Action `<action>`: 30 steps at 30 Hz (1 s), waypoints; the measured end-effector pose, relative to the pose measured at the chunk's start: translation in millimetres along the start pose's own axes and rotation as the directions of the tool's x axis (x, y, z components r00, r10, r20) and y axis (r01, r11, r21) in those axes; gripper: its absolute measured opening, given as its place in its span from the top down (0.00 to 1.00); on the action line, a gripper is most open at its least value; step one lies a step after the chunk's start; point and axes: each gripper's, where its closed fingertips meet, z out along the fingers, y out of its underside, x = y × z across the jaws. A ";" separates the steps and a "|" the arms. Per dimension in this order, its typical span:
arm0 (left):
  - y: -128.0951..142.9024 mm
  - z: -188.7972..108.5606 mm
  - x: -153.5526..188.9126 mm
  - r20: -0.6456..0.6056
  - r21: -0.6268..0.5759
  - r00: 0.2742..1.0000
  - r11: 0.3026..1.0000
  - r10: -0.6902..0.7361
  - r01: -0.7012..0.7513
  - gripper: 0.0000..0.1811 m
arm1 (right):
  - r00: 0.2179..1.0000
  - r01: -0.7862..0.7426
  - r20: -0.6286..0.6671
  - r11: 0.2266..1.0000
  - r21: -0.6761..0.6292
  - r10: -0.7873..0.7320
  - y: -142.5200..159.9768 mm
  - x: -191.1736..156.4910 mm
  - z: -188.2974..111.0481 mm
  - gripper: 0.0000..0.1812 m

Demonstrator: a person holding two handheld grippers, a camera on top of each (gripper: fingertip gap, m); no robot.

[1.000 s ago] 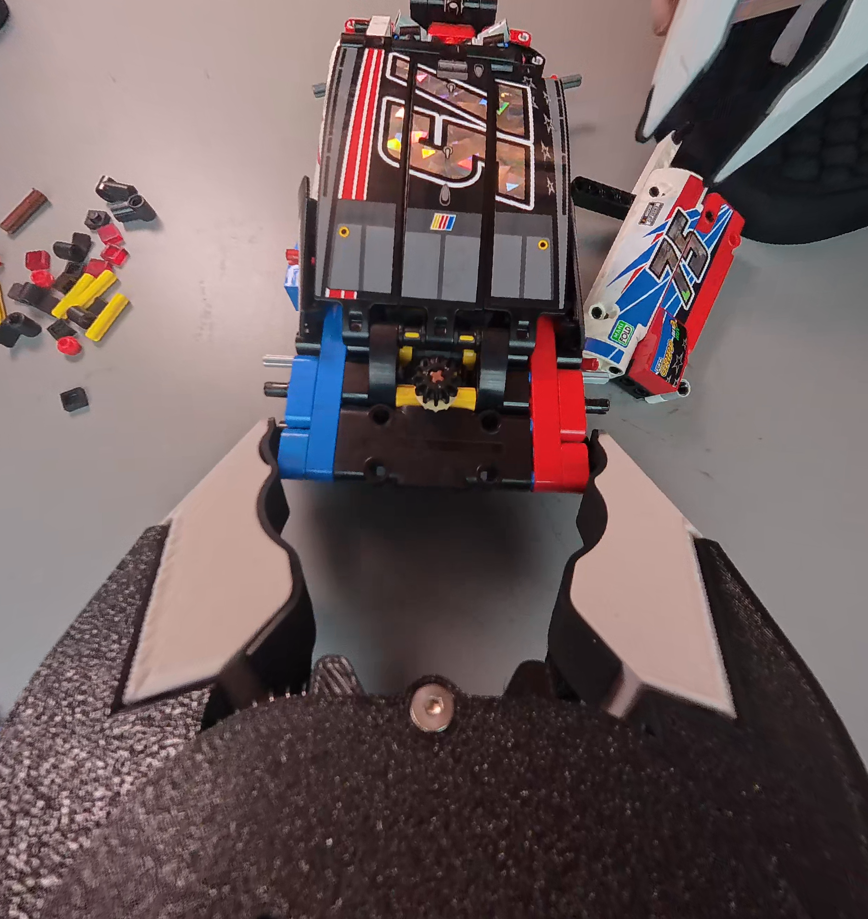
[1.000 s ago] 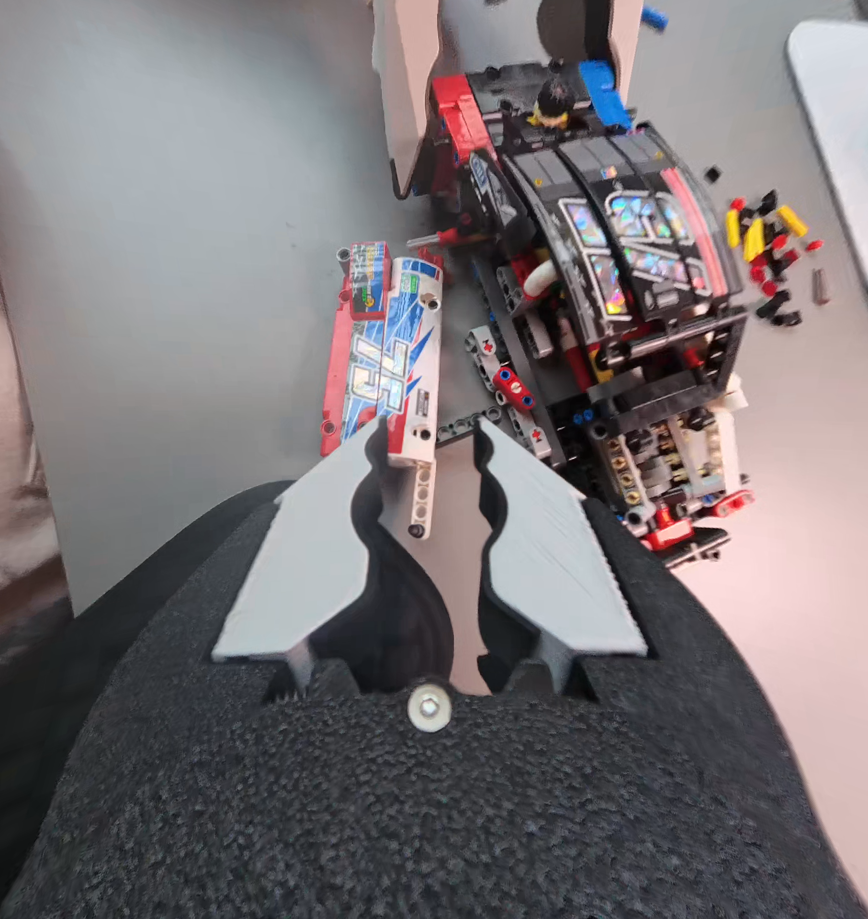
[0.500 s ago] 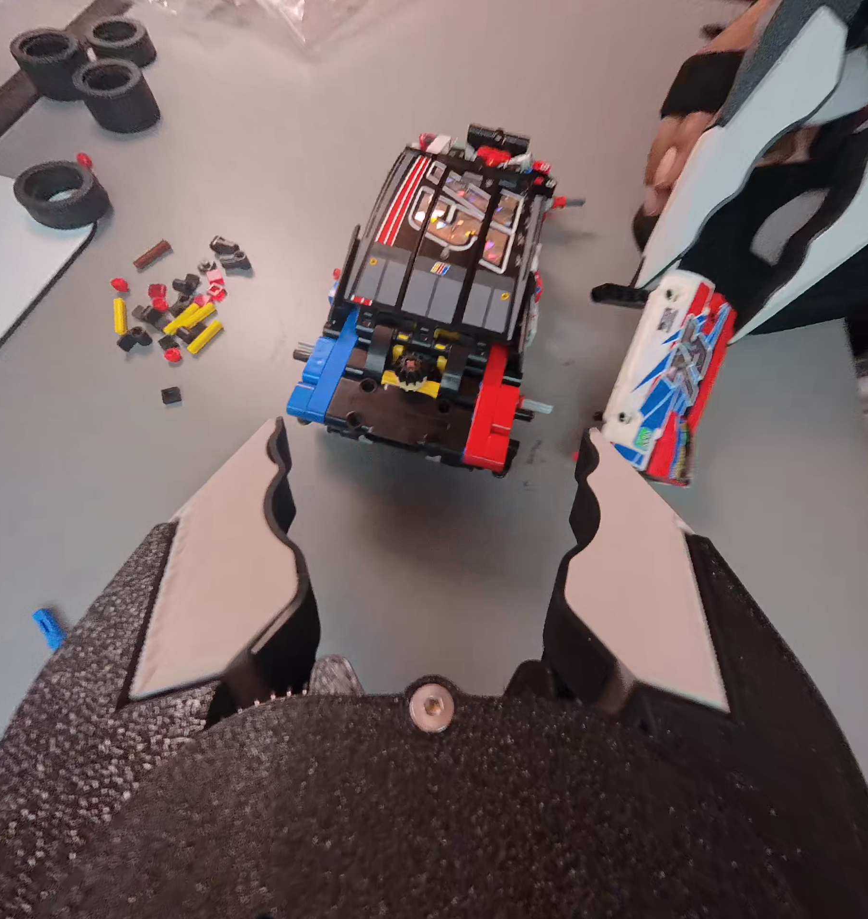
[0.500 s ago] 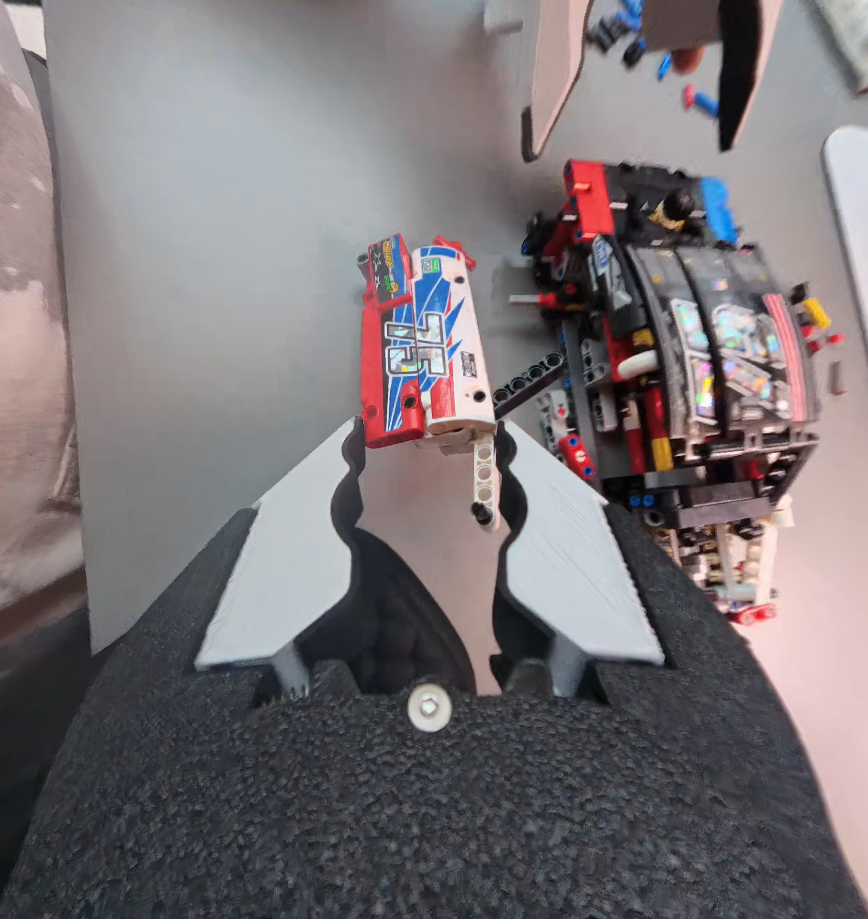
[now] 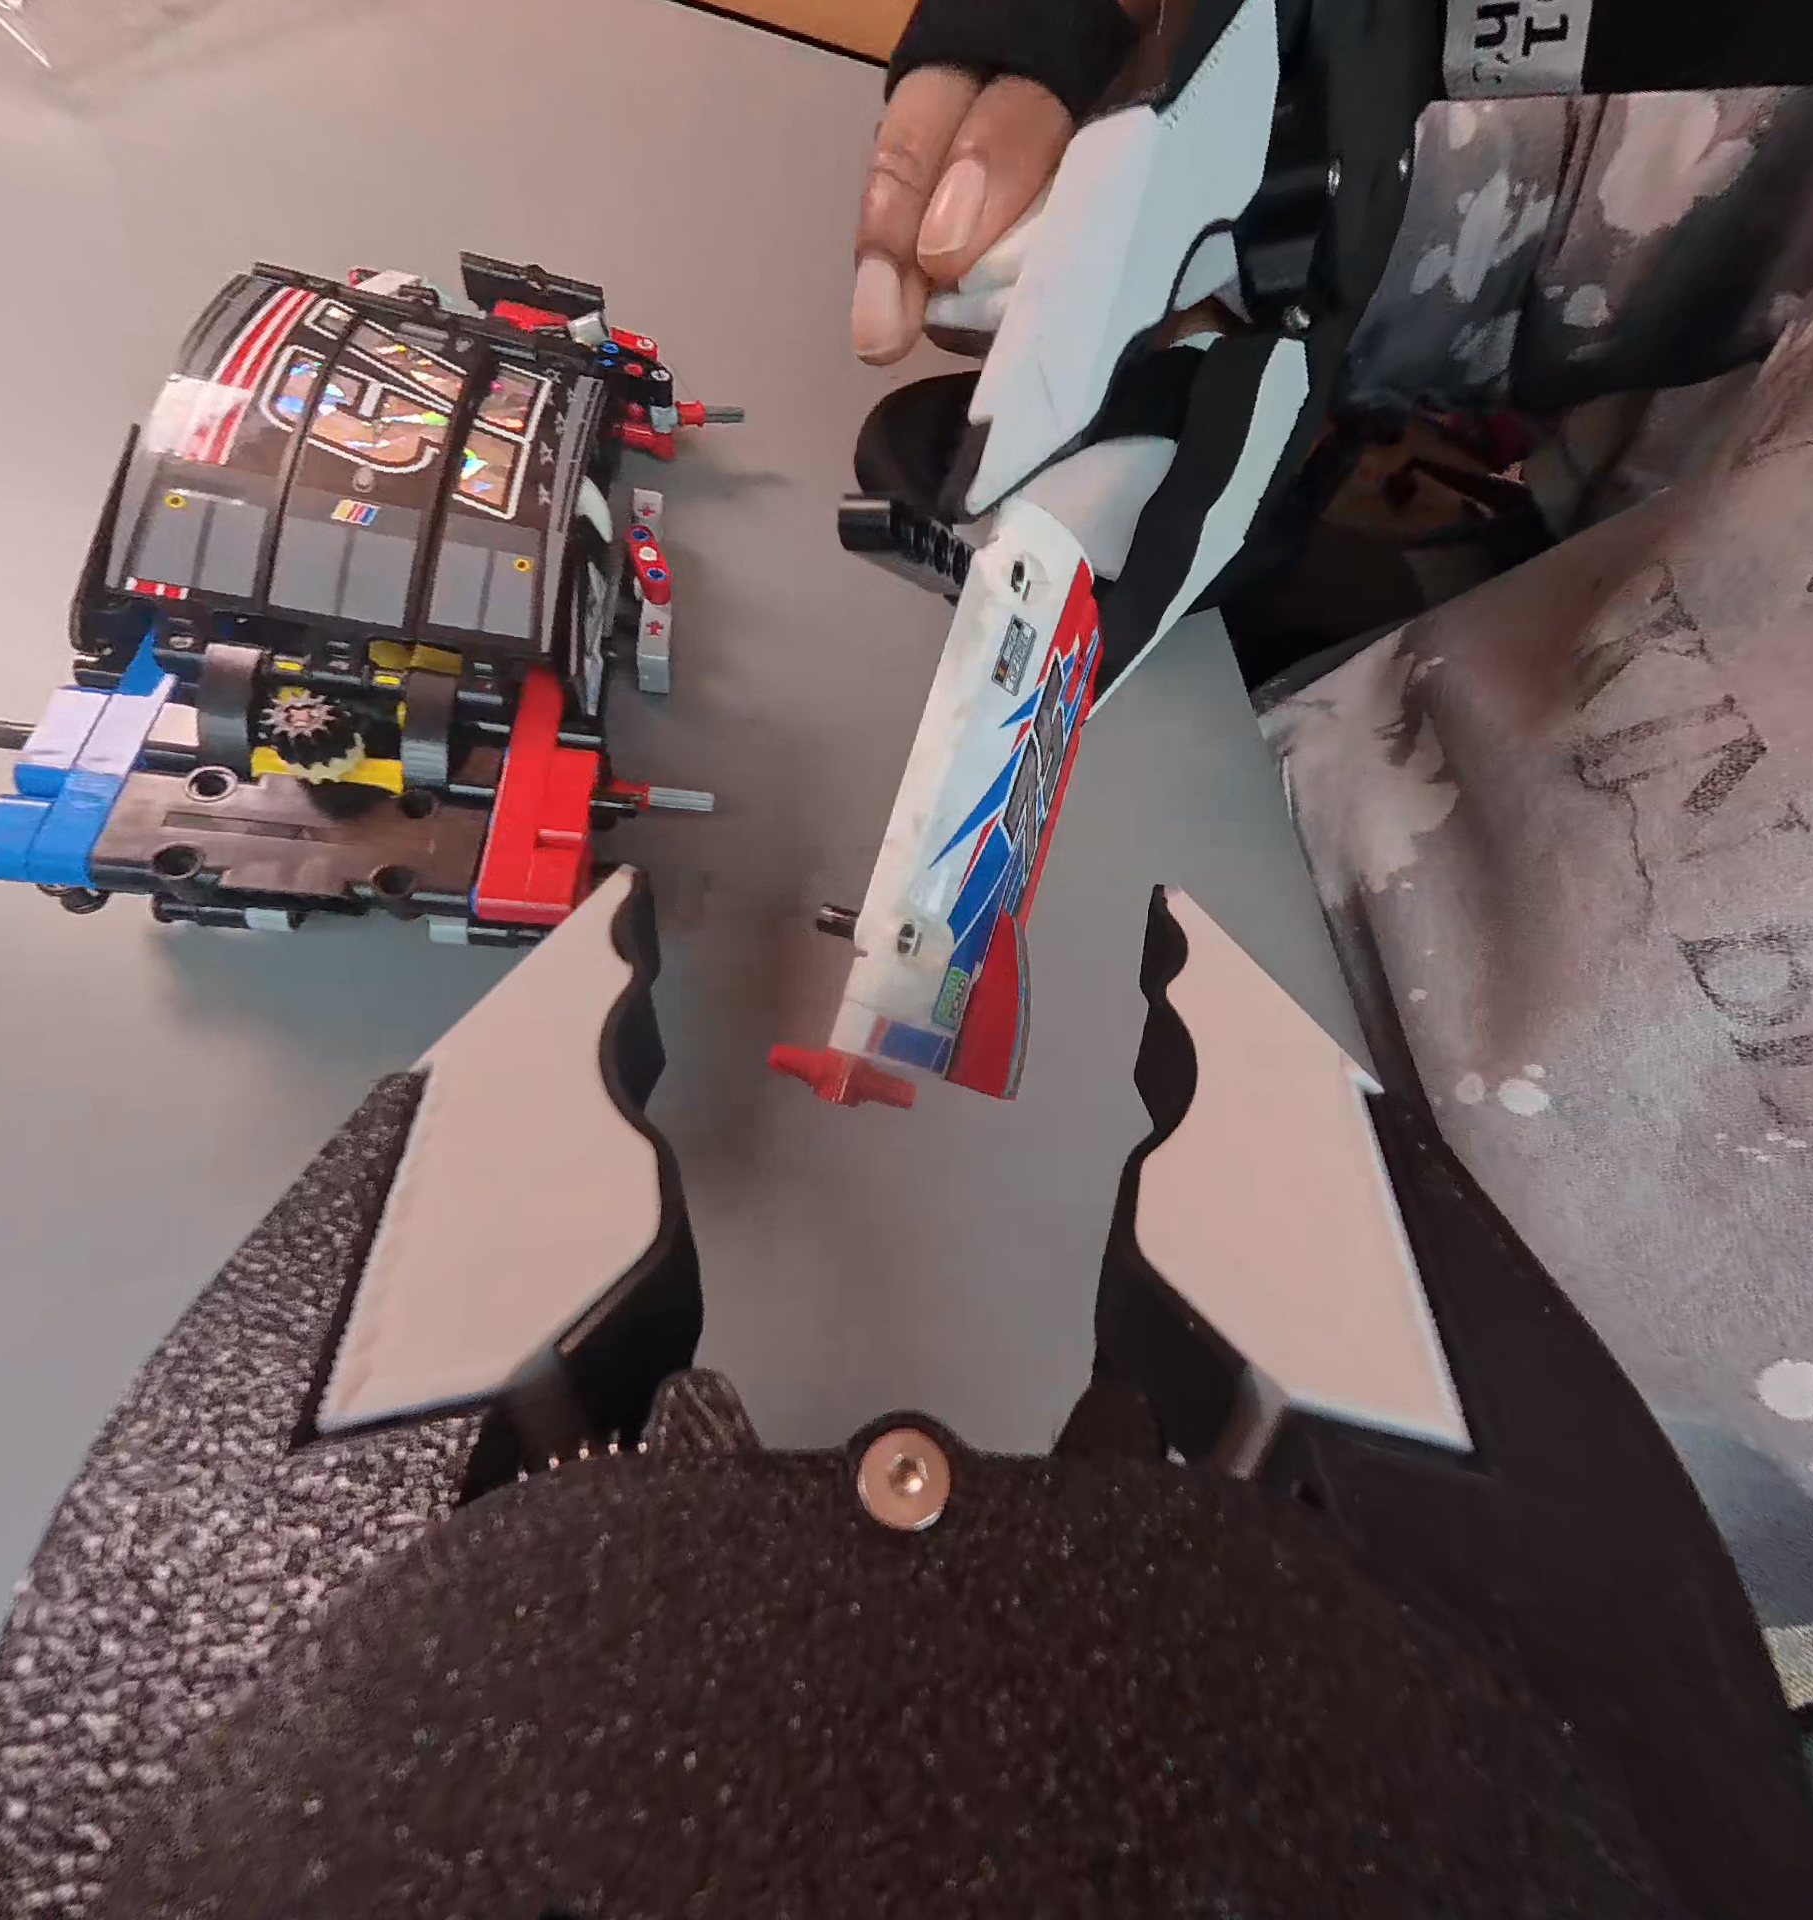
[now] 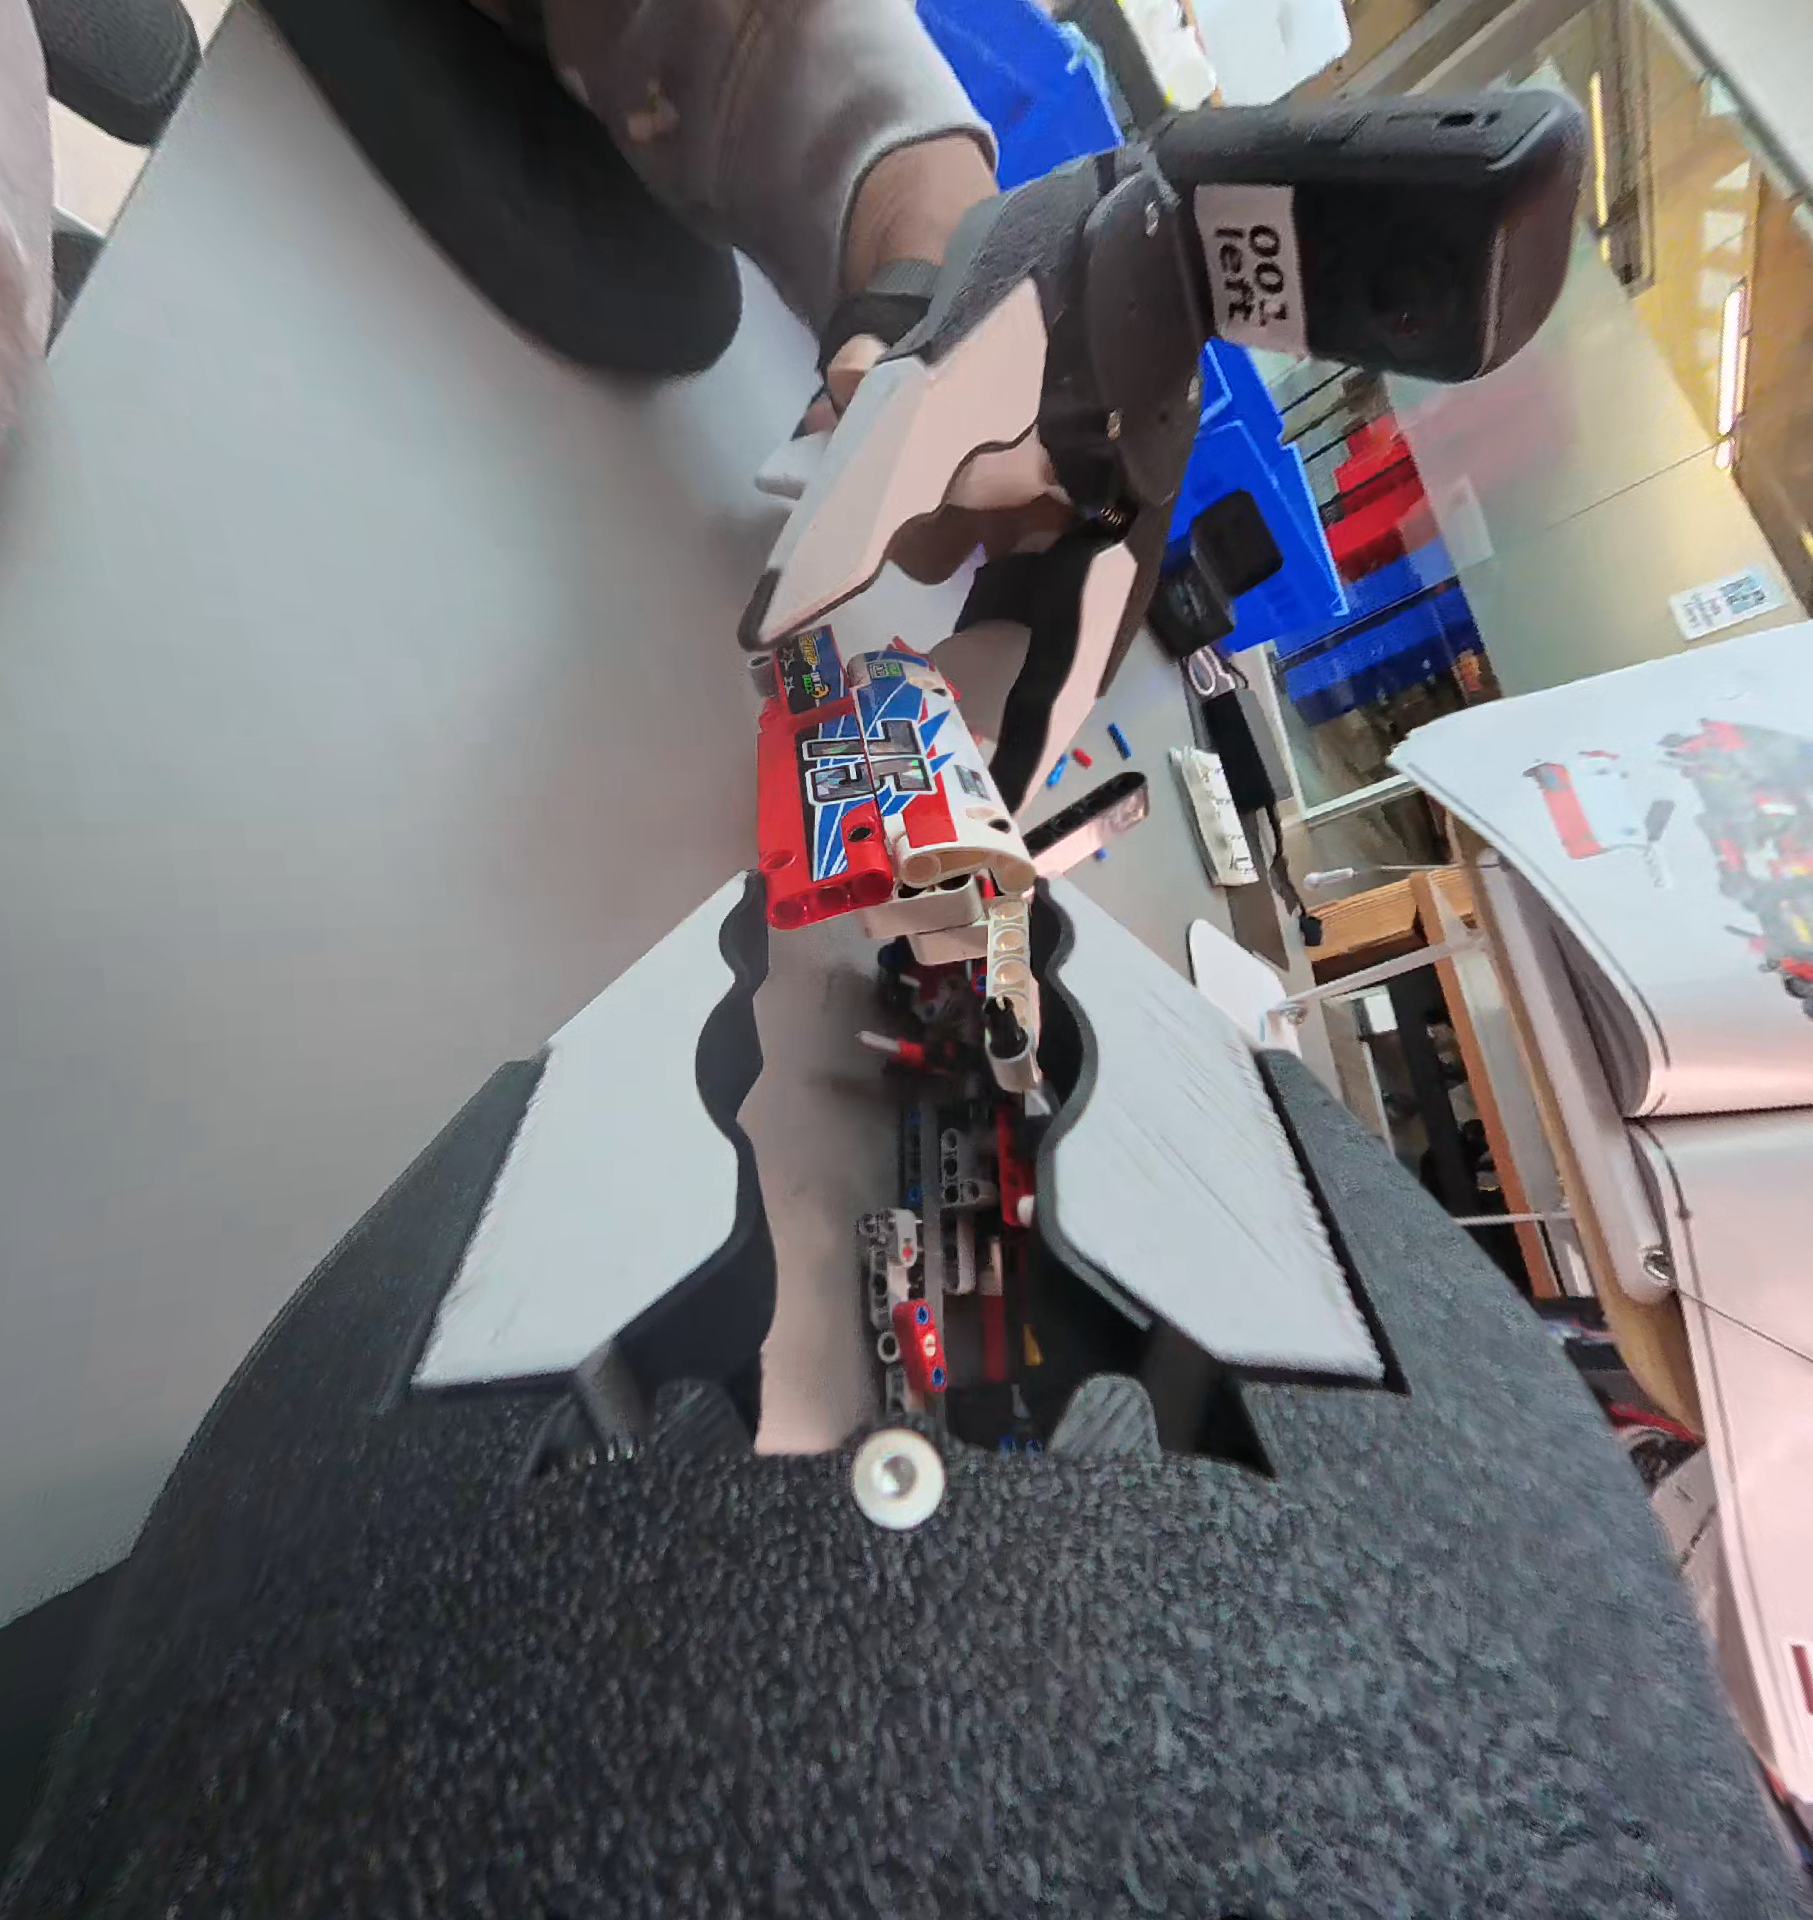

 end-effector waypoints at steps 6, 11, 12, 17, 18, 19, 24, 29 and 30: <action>-14.0 -14.1 24.3 -0.158 0.082 0.986 0.995 -0.046 0.060 0.81 | 0.977 -0.210 0.065 0.974 0.089 0.205 -12.1 15.8 3.9 0.71; -23.9 -41.4 -1.6 -0.114 0.212 0.981 0.961 -0.156 0.178 0.95 | 0.846 -0.523 0.141 0.851 0.035 0.514 29.4 72.7 -14.3 0.62; -24.9 -47.0 -8.0 -0.113 0.237 0.976 0.948 -0.189 0.211 0.95 | 0.824 -0.546 0.165 0.837 -0.029 0.543 44.8 79.0 -14.5 0.60; -24.6 -60.0 -23.4 -0.109 0.284 0.958 0.915 -0.265 0.286 0.95 | 0.805 -0.425 0.245 0.814 -0.396 0.540 118.8 71.6 14.2 0.46; -25.1 -61.4 -23.6 -0.119 0.295 0.955 0.909 -0.272 0.295 0.95 | 0.789 -0.405 0.287 0.811 -0.422 0.544 122.6 65.1 21.2 0.46; -24.5 -62.1 -24.2 -0.122 0.300 0.953 0.905 -0.277 0.302 0.95 | 0.768 -0.380 0.331 0.806 -0.453 0.548 126.0 56.8 25.8 0.48; -22.5 -64.7 -30.4 -0.134 0.333 0.936 0.875 -0.325 0.351 0.95 | 0.735 -0.276 0.426 0.807 -0.522 0.527 136.8 45.4 9.7 0.53; -22.4 -67.0 -37.7 -0.136 0.350 0.921 0.852 -0.365 0.389 0.95 | 0.693 -0.343 0.346 0.711 -0.614 0.633 176.3 51.4 -58.2 0.53; -22.4 -67.0 -39.4 -0.134 0.351 0.917 0.848 -0.375 0.398 0.95 | 0.695 -0.359 0.311 0.689 -0.630 0.648 187.3 55.6 -73.0 0.53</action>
